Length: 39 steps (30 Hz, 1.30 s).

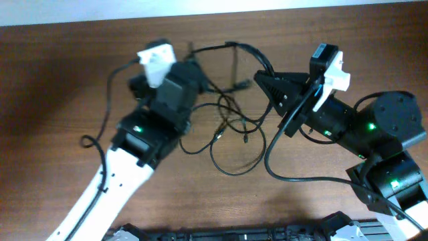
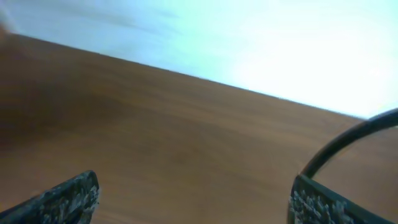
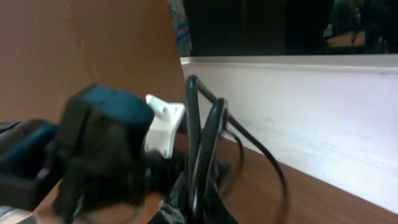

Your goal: Untangle cables

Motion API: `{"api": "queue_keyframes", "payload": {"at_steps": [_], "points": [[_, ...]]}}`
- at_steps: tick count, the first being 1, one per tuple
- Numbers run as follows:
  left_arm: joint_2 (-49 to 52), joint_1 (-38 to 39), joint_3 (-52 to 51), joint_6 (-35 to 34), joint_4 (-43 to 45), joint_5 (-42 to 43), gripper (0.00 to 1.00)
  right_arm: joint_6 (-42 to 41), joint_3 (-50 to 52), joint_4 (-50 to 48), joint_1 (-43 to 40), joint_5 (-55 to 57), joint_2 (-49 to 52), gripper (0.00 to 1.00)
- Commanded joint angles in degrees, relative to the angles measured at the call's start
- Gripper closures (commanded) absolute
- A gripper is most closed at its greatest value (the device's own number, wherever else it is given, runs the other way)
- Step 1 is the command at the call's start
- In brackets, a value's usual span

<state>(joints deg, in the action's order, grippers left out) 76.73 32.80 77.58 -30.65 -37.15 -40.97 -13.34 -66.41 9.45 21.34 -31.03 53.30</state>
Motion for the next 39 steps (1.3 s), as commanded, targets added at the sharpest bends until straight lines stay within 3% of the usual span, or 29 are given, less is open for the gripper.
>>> {"api": "queue_keyframes", "payload": {"at_steps": [1,4,11,16,27,29,30,32,35,39], "points": [[-0.1,-7.5,1.1,1.0,-2.1,-1.7,0.01,0.5,-0.2,1.8,-0.1,1.7,-1.0,0.96],[-0.3,-11.6,1.1,1.0,-3.9,4.7,0.01,1.1,-0.2,5.2,-0.1,6.4,-0.8,0.96],[-0.3,-18.3,1.1,0.9,-5.2,6.7,0.01,3.7,-0.2,9.4,-0.4,11.6,-0.8,0.96],[-0.3,-19.8,1.1,1.0,-5.4,16.9,0.01,3.9,-0.2,12.7,-2.7,13.9,0.7,0.96],[-0.3,-19.8,1.1,1.0,-8.4,17.2,0.01,3.9,-0.2,15.5,-4.3,14.0,3.8,0.94],[-0.3,-19.8,1.1,1.0,-8.6,17.2,0.01,3.9,-0.2,15.7,-4.3,14.0,4.4,0.74],[-0.3,-19.8,1.1,1.0,-8.7,17.2,0.01,4.1,-0.2,16.5,-4.3,14.0,4.8,0.54],[-0.3,-19.8,1.1,1.0,-8.7,17.2,0.01,4.1,-0.2,18.9,-4.3,15.8,5.6,0.34],[-0.3,-19.8,1.1,1.0,-9.3,17.3,0.01,4.1,-0.2,22.5,-4.3,18.9,6.4,0.20],[-0.3,-19.8,1.1,1.0,-12.0,17.4,0.01,4.1,-0.2,24.7,-4.3,21.2,7.3,0.12]]}}
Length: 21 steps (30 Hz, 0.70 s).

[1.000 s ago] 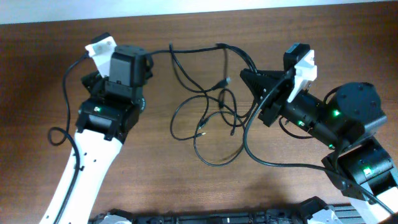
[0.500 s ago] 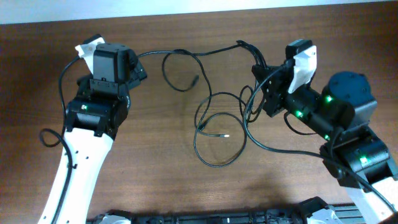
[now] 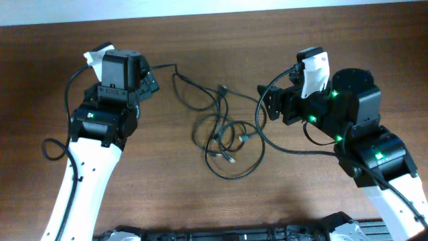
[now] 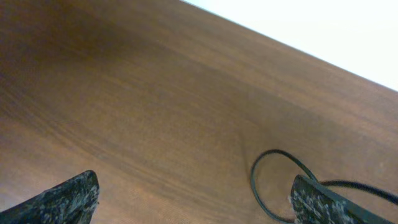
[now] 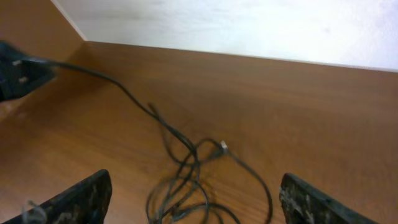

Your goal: Untangle cables

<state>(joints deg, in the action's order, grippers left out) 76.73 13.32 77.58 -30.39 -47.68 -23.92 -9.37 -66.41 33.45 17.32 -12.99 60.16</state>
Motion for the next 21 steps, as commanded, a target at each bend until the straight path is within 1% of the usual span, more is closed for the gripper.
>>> {"api": "queue_keyframes", "payload": {"at_steps": [1,4,9,18,21], "points": [[-0.3,-0.4,1.1,0.7,-2.2,0.8,0.01,0.1,-0.2,0.9,-0.3,3.2,0.7,0.12],[-0.3,-0.4,1.1,0.7,-4.2,3.2,0.01,0.1,-0.2,2.1,-0.3,3.2,1.6,0.09],[-0.3,-0.4,1.1,0.7,-9.0,7.0,0.01,0.1,-0.2,4.3,-0.3,3.1,4.1,0.08],[-0.3,-0.4,1.1,0.7,-22.1,20.7,0.01,0.1,-0.2,4.0,-0.3,3.2,5.5,0.07],[-0.3,-0.4,1.1,1.6,-26.7,21.9,0.01,0.1,-0.2,4.1,-0.3,3.1,5.5,0.07]]}}
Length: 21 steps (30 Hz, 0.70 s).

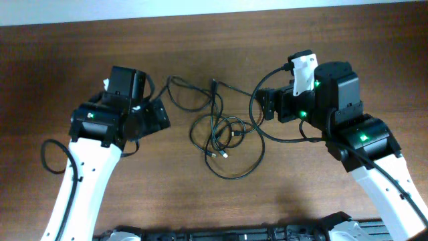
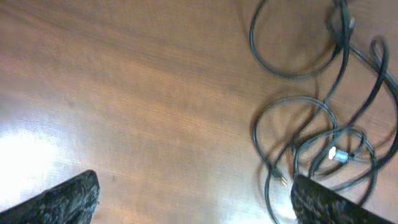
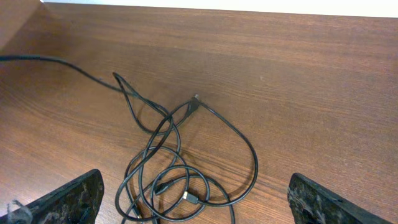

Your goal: Untangle cables

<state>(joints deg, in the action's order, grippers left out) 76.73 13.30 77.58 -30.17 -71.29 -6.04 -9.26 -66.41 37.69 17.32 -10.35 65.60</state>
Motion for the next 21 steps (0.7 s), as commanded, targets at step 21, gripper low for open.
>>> {"api": "queue_keyframes", "payload": {"at_steps": [21], "points": [[-2.6,-0.3,2.5,14.6,2.0,4.8,0.01,-0.8,-0.2,-0.6,-0.1,-14.3,1.9,0.01]]}}
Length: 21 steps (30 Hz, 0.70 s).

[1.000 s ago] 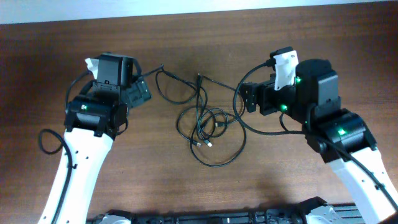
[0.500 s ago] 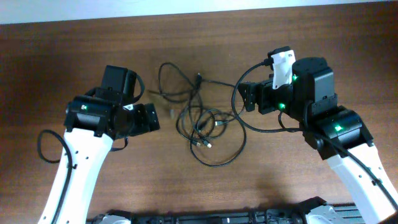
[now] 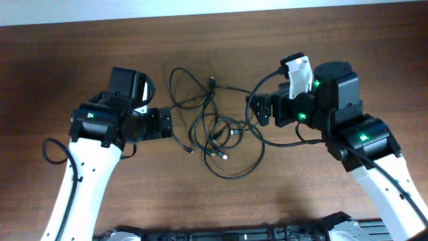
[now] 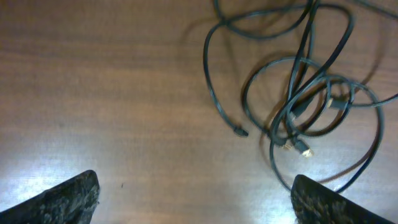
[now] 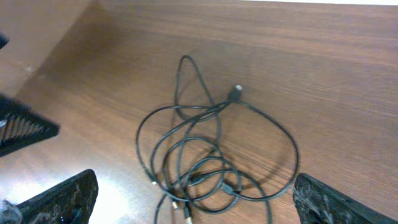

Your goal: Untangle cables

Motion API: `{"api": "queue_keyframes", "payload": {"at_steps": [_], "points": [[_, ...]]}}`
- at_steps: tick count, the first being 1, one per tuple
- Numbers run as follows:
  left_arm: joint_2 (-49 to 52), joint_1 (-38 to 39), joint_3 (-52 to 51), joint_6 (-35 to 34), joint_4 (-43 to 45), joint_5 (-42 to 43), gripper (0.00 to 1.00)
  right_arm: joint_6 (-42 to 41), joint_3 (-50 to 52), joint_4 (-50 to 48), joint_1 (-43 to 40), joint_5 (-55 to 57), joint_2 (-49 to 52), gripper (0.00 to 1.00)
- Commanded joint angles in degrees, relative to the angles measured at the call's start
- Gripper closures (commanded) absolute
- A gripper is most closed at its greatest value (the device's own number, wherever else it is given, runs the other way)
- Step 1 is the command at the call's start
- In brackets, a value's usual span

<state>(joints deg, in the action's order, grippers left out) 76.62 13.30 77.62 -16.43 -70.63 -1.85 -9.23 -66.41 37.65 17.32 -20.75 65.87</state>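
Observation:
A tangle of thin black cables (image 3: 217, 130) lies in the middle of the wooden table, with several loops and small plug ends. My left gripper (image 3: 164, 124) hangs open just left of it and holds nothing. In the left wrist view the loops (image 4: 305, 93) fill the upper right and one loose plug end (image 4: 241, 131) lies apart from them. My right gripper (image 3: 257, 110) is open at the tangle's upper right edge. The right wrist view looks down on the whole cable tangle (image 5: 205, 155) between its fingertips (image 5: 59, 199).
The brown table (image 3: 214, 40) ends at a white strip along the far side. Each arm's own black cable loops beside it, one at the left (image 3: 50, 150) and one by the right arm (image 3: 257, 130). The left gripper's finger (image 5: 25, 127) shows in the right wrist view.
The left gripper has swung to point right and sits lower beside the tangle. A cable end now lies free at the tangle's lower left. The right gripper has shifted slightly left.
Both grippers were close together at the tangle, the right one shut on a cable. Then the arms stood apart, both open, with a cable strung from the tangle to the left gripper. After that the cable lay loose, and now both open grippers flank the tangle.

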Motion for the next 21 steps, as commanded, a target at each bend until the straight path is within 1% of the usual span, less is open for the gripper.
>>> {"api": "queue_keyframes", "payload": {"at_steps": [1,4,7,9,10,15,21], "points": [[-3.4,-0.3,2.8,1.0,1.9,0.5,0.01,-2.2,-0.2,-0.7,-0.1,-3.9,2.5,0.01],[-7.2,-0.3,3.1,6.0,3.1,0.5,0.01,-10.2,-0.2,-1.3,-0.1,-4.2,7.1,0.01],[-10.9,-0.3,3.1,11.0,2.4,0.5,0.01,-11.5,-0.2,-3.0,0.0,-8.6,12.1,0.01],[-13.2,-0.3,3.1,11.4,2.1,0.4,0.01,-12.3,-0.2,-6.7,0.3,-15.0,16.4,0.01],[-14.1,-0.3,3.1,11.4,2.0,0.4,0.01,-13.9,-0.2,-8.4,0.7,-15.8,18.1,0.01],[-16.0,-0.3,3.1,11.4,2.0,0.4,0.01,-21.2,-0.2,-15.2,4.3,-15.9,25.5,0.01],[-15.6,-0.3,3.1,11.4,2.0,0.4,0.01,-27.2,-0.2,-21.8,10.0,-13.2,32.9,0.01]]}}
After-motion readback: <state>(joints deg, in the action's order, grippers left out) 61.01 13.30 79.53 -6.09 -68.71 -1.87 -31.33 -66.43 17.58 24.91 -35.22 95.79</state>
